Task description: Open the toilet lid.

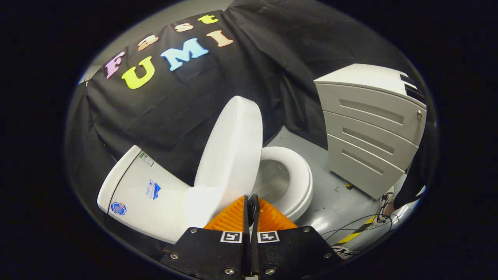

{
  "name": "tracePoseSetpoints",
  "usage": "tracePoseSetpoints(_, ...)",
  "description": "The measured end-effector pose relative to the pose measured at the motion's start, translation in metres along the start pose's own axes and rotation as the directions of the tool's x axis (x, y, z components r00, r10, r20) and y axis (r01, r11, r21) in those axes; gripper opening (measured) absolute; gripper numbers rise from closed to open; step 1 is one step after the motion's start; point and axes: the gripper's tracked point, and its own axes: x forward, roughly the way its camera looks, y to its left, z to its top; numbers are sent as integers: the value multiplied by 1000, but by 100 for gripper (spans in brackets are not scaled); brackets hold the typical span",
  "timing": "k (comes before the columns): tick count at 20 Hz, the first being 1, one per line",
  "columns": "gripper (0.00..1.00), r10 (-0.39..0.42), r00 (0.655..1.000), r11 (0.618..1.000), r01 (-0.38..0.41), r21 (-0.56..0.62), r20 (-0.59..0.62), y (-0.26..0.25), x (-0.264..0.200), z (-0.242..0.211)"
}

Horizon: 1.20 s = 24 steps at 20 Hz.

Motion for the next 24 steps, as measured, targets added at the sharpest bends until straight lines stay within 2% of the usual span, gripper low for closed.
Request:
tracePoseSetpoints(3,0,-19,1000,996,19,-89,4,12,-7,5)
tracePoseSetpoints(24,0,-25,997,954,46,-296,73,76,-35,20)
